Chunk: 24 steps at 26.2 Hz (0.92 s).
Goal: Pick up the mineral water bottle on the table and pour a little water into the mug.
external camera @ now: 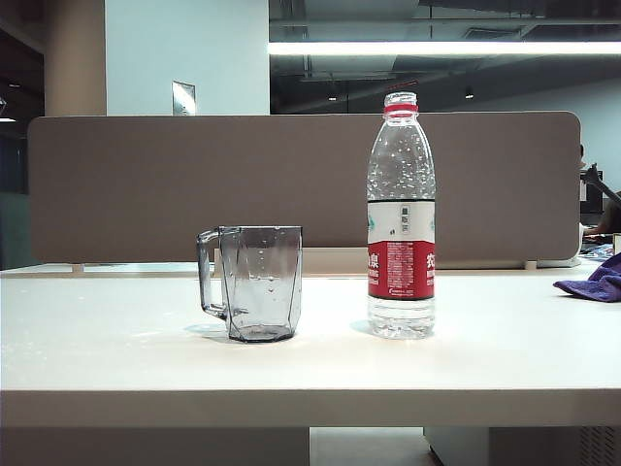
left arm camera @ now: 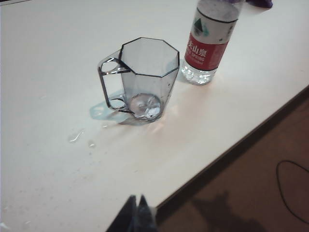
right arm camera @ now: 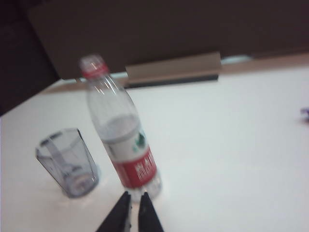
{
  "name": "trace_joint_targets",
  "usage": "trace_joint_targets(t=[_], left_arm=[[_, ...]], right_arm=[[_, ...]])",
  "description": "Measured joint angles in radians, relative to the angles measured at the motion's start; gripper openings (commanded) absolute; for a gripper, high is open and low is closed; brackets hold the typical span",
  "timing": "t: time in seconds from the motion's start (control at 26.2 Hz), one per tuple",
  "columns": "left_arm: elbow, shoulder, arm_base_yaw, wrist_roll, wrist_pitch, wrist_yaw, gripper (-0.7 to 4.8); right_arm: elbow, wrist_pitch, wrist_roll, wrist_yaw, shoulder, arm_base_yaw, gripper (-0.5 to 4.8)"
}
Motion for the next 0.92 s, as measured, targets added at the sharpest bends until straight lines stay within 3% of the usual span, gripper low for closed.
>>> trace_joint_targets(t=[0.23, 0.38, 0.46, 0.69, 0.92], left_arm=[[0.000, 0.000, 0.000, -0.003, 0.002, -0.002, -0.05], [0.000, 0.000, 0.000, -0.005, 0.003, 0.009, -0.05], [0.000, 0.000, 0.000, -0.005, 0.003, 0.010, -0.05], [0.000, 0.000, 0.000, -0.005, 0.006, 0.012, -0.05], [0.000, 0.000, 0.000, -0.005, 0.006, 0.012, -0.05]], right_arm=[[0.203, -0.042, -0.112, 0.033, 0.180, 0.056, 0.45], [0.302, -0.127, -0.205, 0.051, 0.439, 0.078, 1.20], [0.322, -0.126, -0.217, 0.042, 0.540, 0.082, 1.27], [0.327, 0.026, -0.109, -0.026, 0.788, 0.081, 1.28], [0.206, 0.426, -0.094, 0.034, 0.971, 0.081, 1.50]])
